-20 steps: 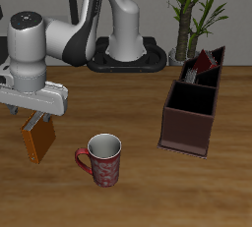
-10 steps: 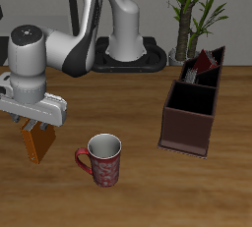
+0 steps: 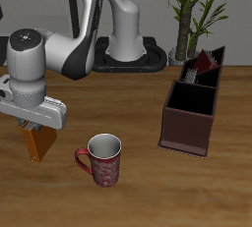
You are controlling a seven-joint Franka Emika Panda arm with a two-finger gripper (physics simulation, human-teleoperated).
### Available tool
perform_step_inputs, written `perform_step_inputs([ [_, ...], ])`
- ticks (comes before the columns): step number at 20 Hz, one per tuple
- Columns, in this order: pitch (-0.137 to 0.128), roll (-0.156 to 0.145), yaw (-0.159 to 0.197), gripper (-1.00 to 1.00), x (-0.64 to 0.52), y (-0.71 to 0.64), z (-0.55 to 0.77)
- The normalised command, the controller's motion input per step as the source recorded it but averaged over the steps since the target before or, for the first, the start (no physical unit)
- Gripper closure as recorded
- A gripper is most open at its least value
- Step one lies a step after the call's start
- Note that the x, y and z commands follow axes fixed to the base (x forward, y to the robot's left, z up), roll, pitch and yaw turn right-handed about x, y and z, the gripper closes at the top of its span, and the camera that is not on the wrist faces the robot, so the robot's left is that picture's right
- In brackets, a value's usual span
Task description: Place the striped book into the left desk caddy's front compartment and place the red book into the left desk caddy's left compartment and place the orange book into the left desk caddy's back compartment
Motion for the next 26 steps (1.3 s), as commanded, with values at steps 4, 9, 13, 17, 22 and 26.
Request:
perform_step_inputs([
  [4,-0.024,-0.054,0.012,1.0,-0.18,0.02,0.27],
  [9,0.043,-0.041,0.034,1.0,-0.18,0.13,0.11],
  [13,0.019,0.015,-0.031,1.0,-0.29,0.27,0.2],
  [17,-0.025,0.02,0.029,1.0,-0.29,0.42,0.31],
  [22,0.021,0.034,-0.007,1.0,-0.23,0.45,0.29],
  [26,0.042,0.026,0.011,1.0,-0.09,0.32,0.21],
])
